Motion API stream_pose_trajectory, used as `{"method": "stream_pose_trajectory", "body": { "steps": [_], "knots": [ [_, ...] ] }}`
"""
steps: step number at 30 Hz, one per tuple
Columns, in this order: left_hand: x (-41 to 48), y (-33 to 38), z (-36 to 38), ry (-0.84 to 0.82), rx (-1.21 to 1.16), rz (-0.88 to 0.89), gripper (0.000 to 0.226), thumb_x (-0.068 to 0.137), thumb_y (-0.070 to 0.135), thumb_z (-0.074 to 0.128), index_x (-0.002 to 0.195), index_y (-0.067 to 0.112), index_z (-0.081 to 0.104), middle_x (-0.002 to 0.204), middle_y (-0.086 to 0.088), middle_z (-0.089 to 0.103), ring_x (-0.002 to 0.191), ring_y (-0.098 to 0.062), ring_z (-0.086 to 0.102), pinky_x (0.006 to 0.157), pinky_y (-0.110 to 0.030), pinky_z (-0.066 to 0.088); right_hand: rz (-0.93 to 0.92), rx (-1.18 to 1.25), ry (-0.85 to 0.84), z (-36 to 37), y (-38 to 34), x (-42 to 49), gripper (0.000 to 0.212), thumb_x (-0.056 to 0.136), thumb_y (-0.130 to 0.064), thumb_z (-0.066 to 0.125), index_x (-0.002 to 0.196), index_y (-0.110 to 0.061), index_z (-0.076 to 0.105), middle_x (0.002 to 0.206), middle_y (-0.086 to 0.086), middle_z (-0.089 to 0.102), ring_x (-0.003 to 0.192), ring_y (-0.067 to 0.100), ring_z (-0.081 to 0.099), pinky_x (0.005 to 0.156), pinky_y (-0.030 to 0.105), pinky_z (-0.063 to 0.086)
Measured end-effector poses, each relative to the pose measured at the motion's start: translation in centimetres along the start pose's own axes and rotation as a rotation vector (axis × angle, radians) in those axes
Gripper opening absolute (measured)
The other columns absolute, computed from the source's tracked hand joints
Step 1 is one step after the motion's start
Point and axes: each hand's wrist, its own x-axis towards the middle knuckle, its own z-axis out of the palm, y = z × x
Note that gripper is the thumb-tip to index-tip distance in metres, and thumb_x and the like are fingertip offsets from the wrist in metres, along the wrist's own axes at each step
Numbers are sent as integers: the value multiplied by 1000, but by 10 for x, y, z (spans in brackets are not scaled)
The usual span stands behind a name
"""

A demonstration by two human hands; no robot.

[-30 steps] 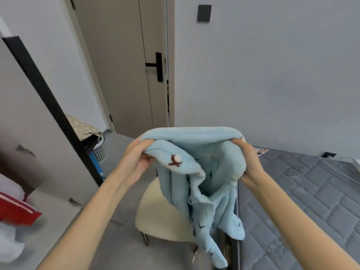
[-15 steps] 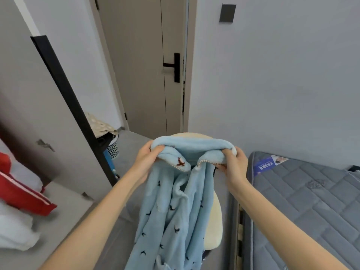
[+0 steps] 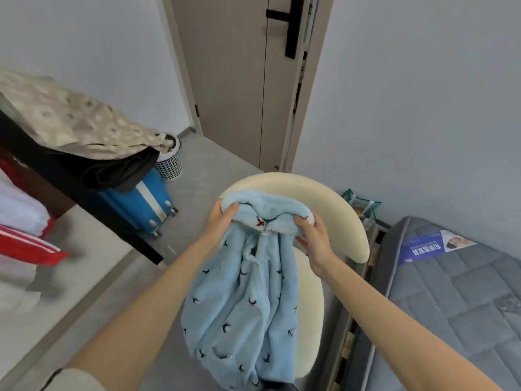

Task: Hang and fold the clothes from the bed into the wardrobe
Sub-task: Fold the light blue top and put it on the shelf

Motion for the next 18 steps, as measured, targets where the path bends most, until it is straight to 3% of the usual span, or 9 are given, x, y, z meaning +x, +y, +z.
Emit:
{"method": "stream_pose_trajectory", "body": {
  "steps": [3,4,6,8,10,14,18],
  "knots": [
    [26,-29,8,-2,-18,-52,15,100,18,47,114,17,52,119,-7,59,123,-31,52,97,-38,45,123,-57,-146,-1,24,41,31,97,-25,55,127,-21,48,130,3,57,117,18,56,96,36,47],
    [32,-43,9,-14,-28,-89,26,101,21,47,126,22,47,127,-3,55,128,-27,49,100,-36,41,181,-80,-206,-2,36,54,35,97,-27,54,131,-25,46,130,-1,57,118,15,54,94,34,46],
    [34,-66,9,-28,-73,-177,58,100,29,49,150,31,20,148,2,39,136,-21,39,111,-40,33,273,-134,-297,-7,57,71,46,97,-29,54,140,-33,38,133,-6,55,124,15,50,102,37,42],
    [31,-95,7,5,-90,-249,69,98,33,52,152,35,9,152,3,33,136,-19,38,113,-40,32,338,-184,-341,-15,84,85,59,97,-30,55,146,-41,25,135,-7,51,126,14,47,107,39,39],
    [22,-129,5,27,-50,-290,63,99,34,50,151,35,14,150,4,36,132,-14,40,110,-36,34,375,-252,-326,-25,115,92,61,96,-29,55,148,-38,24,137,-5,50,123,14,48,104,36,39],
    [-4,-199,-1,-7,78,-337,51,101,23,46,148,30,28,147,4,41,126,-9,42,98,-26,36,399,-482,-163,-46,178,95,40,96,-20,54,135,-25,46,137,2,50,116,17,48,94,30,39],
    [-22,-262,-1,-42,208,-289,47,100,16,48,144,24,35,144,0,43,129,-16,44,100,-25,38,400,-657,-51,-62,237,91,45,97,-14,50,140,-16,39,142,5,43,108,19,44,87,30,37]
  ]
}}
